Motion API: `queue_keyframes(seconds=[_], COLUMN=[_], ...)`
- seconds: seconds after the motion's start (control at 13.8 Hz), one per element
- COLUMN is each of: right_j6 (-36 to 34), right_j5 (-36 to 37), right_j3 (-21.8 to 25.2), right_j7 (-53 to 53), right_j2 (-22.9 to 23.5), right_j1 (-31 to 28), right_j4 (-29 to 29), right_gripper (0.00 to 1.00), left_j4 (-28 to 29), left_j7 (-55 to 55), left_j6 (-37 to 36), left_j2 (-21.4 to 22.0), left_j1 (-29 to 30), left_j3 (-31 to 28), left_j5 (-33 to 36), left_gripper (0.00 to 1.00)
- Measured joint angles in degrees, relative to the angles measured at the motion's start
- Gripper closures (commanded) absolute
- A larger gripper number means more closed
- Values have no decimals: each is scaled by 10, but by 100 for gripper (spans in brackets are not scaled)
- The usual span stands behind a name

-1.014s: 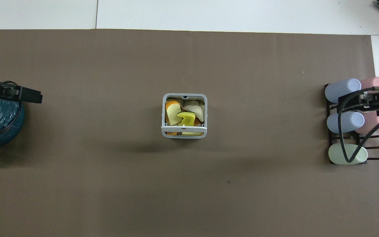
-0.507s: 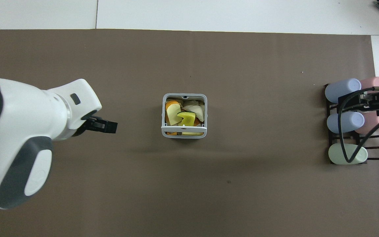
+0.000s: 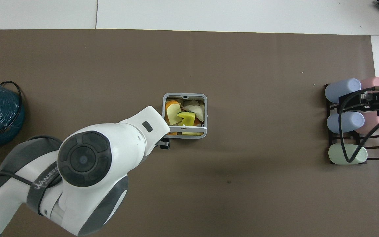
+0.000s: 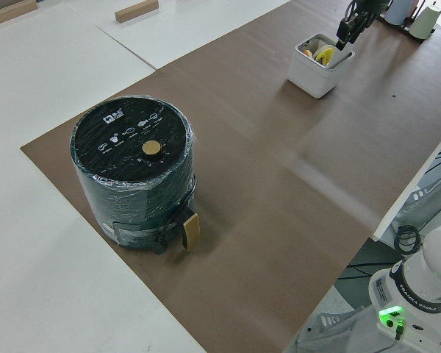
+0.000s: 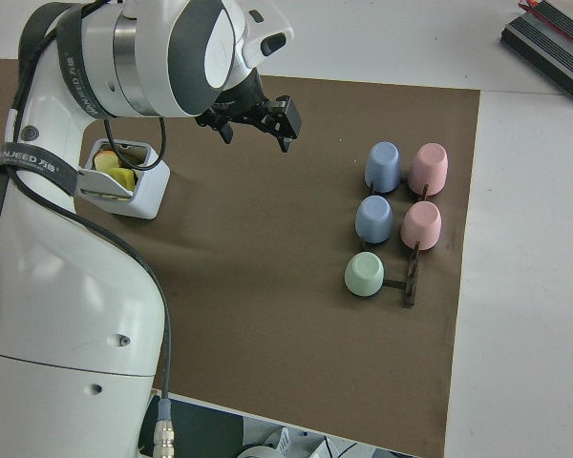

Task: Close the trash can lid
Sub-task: 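Push the raised lid down over the can with the left gripper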

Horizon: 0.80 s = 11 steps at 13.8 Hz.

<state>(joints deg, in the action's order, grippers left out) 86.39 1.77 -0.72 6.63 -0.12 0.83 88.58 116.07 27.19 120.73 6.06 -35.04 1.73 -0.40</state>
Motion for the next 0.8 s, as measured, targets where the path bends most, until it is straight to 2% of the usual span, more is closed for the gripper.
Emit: queue_keyframes(seconds=[0.22, 0.8], right_j6=[0, 0], right_j5=[0, 0], right_j3=[0, 0], right_j7=[0, 0], right_j2=[0, 0], right_j1=[0, -1], right_j4=[0, 0], right_gripper=[0, 0], left_j4=[1, -3], left_j7=[65, 97], left_j6=[39, 256], left_j2=[-16, -93], left_j1=[-24, -19], left_j3=[0, -13], left_j5=[0, 0], left_gripper=[100, 100])
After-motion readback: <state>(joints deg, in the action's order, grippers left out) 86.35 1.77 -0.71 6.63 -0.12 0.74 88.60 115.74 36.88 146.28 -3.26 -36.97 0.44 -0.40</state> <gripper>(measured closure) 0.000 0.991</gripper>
